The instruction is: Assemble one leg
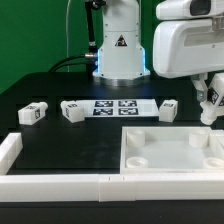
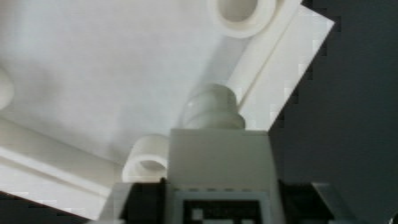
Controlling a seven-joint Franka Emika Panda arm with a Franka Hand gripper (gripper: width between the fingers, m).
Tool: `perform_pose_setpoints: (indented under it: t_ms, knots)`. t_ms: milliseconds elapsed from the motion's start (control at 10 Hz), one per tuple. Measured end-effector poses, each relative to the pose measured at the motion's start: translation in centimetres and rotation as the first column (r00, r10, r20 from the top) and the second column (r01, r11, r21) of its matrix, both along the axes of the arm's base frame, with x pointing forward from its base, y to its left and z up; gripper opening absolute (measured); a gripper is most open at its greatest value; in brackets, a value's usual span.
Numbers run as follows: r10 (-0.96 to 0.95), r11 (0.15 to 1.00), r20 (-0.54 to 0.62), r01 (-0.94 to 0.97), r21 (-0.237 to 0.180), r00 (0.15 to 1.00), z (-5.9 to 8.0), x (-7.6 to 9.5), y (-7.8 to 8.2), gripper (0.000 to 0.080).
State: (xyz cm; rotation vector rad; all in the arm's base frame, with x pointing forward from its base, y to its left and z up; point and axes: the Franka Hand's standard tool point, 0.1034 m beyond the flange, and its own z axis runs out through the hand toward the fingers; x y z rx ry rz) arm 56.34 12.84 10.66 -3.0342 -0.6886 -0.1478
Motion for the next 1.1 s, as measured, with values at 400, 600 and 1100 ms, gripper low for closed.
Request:
perform_pose_setpoints:
  t_ms: [400, 600, 1100]
  knots:
    - [-0.093, 0.995, 0.085, 0.089, 0.051, 0.992, 0.1, 2.1, -1.1, 0.0290]
    - [-0.245, 0.967, 0.053, 0.240, 0.088, 0.968, 0.0, 2.0, -0.6, 0.0290]
    - [-0.143, 0.987, 0.109, 0.135, 0.083, 0.984, -0.7, 2.8, -1.1, 0.0290]
